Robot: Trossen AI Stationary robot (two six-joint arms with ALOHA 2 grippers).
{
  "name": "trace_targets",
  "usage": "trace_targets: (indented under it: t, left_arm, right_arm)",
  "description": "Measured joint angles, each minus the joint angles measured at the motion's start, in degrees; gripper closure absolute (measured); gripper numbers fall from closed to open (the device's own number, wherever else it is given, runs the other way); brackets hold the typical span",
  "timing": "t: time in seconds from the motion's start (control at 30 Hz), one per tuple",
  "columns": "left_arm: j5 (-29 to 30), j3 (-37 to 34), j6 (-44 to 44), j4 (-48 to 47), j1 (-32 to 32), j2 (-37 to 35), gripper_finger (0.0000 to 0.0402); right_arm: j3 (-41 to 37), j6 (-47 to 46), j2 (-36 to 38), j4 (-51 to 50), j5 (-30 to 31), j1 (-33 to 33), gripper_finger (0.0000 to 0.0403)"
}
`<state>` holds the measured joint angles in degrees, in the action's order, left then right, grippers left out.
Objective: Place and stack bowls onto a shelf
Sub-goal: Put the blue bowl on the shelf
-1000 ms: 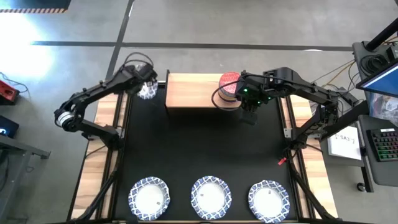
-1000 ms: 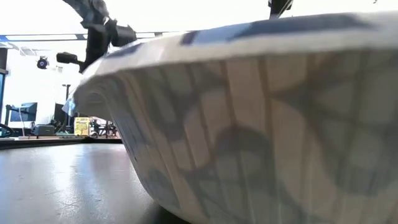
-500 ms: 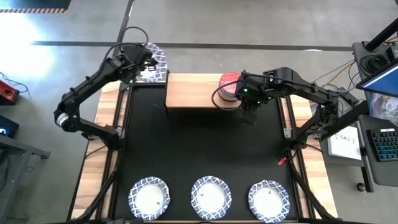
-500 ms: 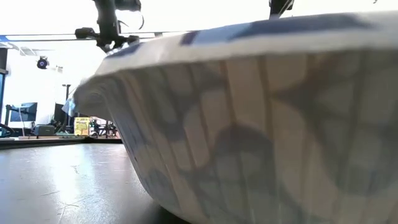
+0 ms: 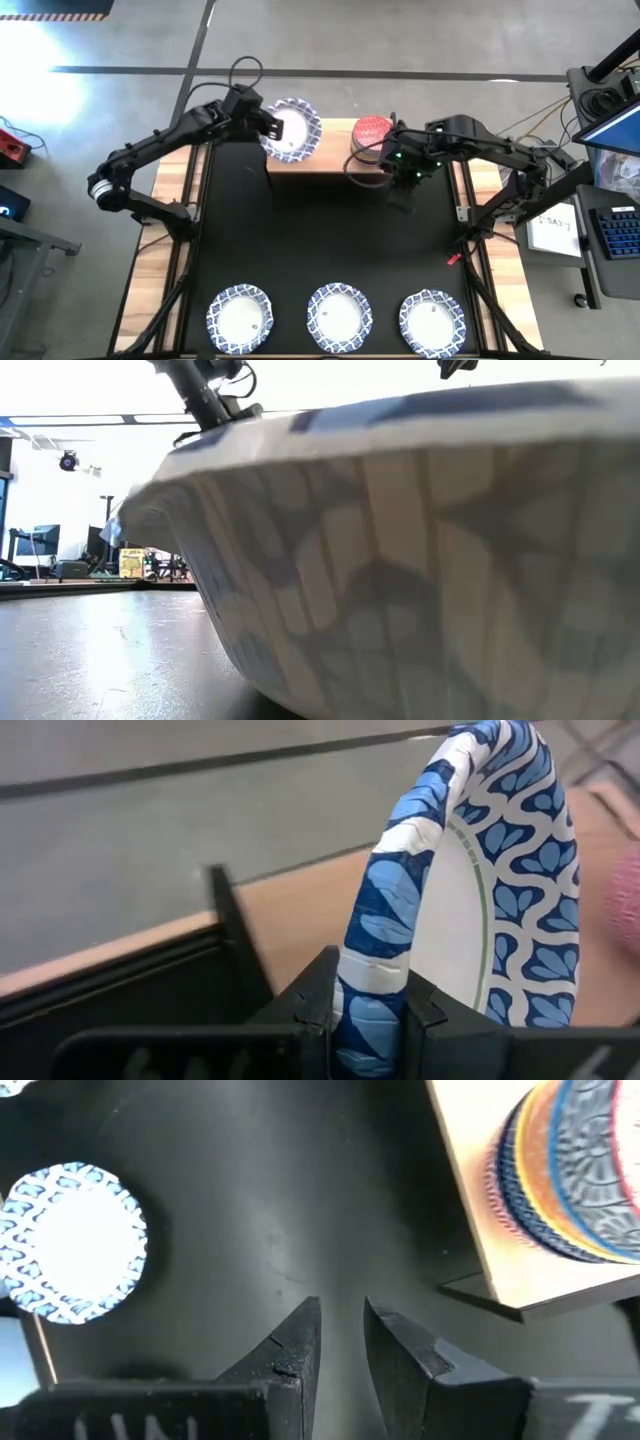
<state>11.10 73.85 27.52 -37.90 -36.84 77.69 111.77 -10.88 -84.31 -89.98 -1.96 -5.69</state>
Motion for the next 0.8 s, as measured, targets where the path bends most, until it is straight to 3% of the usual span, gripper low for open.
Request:
trace_targets:
  t: [0.23,0.8]
  left_arm:
    - [-8.90,-7.67,0.98,13.29,0.07,0.04,0.0371]
    - [-9.23,-8.62,-1.52,14.11,0.02,0.12,0.0368]
  right_arm:
    - [-1.63,-3.22,0.46,-0.02,0.02,3.56,0.0335]
    - [-3.04,-5.72,0.56,0.03,0.61,5.95,0.0335]
